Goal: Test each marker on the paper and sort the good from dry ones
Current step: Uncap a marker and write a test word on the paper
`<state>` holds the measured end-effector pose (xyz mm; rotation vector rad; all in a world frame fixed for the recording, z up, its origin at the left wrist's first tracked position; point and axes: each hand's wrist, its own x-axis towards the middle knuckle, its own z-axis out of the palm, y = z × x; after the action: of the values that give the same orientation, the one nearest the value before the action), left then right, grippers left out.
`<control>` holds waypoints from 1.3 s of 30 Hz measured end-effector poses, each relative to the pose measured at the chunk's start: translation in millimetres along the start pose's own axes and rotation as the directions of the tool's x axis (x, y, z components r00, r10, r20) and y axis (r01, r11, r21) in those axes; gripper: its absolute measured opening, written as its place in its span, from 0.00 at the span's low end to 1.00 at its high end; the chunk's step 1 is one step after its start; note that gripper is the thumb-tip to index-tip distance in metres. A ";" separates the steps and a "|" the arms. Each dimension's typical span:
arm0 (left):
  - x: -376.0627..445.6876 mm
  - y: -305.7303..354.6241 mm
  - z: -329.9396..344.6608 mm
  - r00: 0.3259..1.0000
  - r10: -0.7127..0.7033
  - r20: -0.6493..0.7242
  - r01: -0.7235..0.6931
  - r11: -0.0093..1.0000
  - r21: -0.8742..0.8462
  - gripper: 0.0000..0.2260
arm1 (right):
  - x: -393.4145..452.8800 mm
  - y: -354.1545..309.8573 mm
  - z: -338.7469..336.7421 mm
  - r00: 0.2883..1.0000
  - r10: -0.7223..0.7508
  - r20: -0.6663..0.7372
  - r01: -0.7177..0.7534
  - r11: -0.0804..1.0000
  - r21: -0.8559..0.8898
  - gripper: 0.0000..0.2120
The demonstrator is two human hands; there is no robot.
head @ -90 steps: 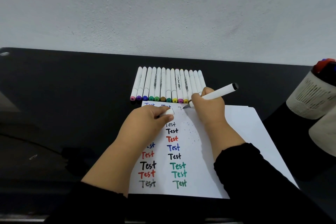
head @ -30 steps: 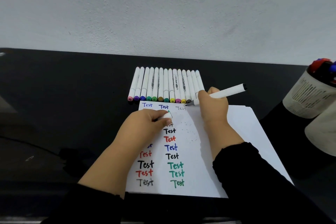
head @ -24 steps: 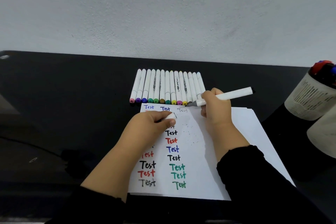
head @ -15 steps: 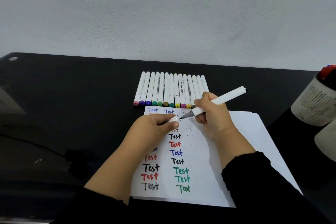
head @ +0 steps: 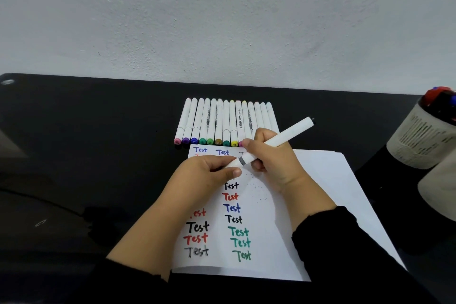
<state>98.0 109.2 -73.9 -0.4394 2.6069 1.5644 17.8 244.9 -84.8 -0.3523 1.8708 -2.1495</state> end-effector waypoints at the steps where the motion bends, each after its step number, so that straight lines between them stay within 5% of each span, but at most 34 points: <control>1: -0.1 0.2 -0.4 1.000 0.002 -0.004 -0.002 1.000 -0.008 0.15 | -0.1 -0.1 0.3 1.000 -0.004 0.019 0.004 1.000 0.001 0.20; 13: -1.2 7.8 -4.6 0.998 -0.060 -0.031 0.056 0.991 -0.120 0.06 | 0.1 -0.8 1.8 1.000 -0.003 0.023 0.001 0.997 0.078 0.19; 23: -1.3 10.7 3.8 0.994 -0.051 -0.095 0.041 0.994 -0.106 0.13 | -1.2 -3.8 6.4 1.000 0.028 0.008 -0.029 0.998 0.062 0.20; 28: 1.1 9.3 0.2 0.995 -0.049 -0.081 0.044 0.997 -0.066 0.09 | -0.4 -14.9 9.6 0.980 0.194 0.048 -0.194 0.981 -0.008 0.12; 31: 0.6 8.3 -3.0 0.989 -0.090 -0.115 0.087 0.996 -0.027 0.02 | -2.9 -20.8 9.0 0.942 0.334 0.035 -0.335 0.942 0.015 0.20; 35: -4.4 9.6 -11.3 0.983 -0.096 -0.155 0.108 0.992 0.071 0.06 | -17.7 -31.5 -0.2 0.922 0.360 -0.143 -0.387 0.859 -0.335 0.12; 37: -7.3 11.8 -15.1 0.984 -0.088 -0.152 0.105 0.989 0.108 0.03 | -26.0 -33.3 -5.7 0.970 0.120 -0.214 -0.227 0.763 -0.605 0.08; 39: -11.6 15.3 -16.6 0.987 -0.064 -0.147 0.083 0.988 0.128 0.07 | -35.2 -35.1 -4.6 0.986 -0.145 -0.078 0.017 0.563 -0.826 0.11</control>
<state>106.3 103.8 -50.5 -0.6510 2.7441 1.3732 47.5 266.3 -50.9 -0.4716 2.9129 -1.1685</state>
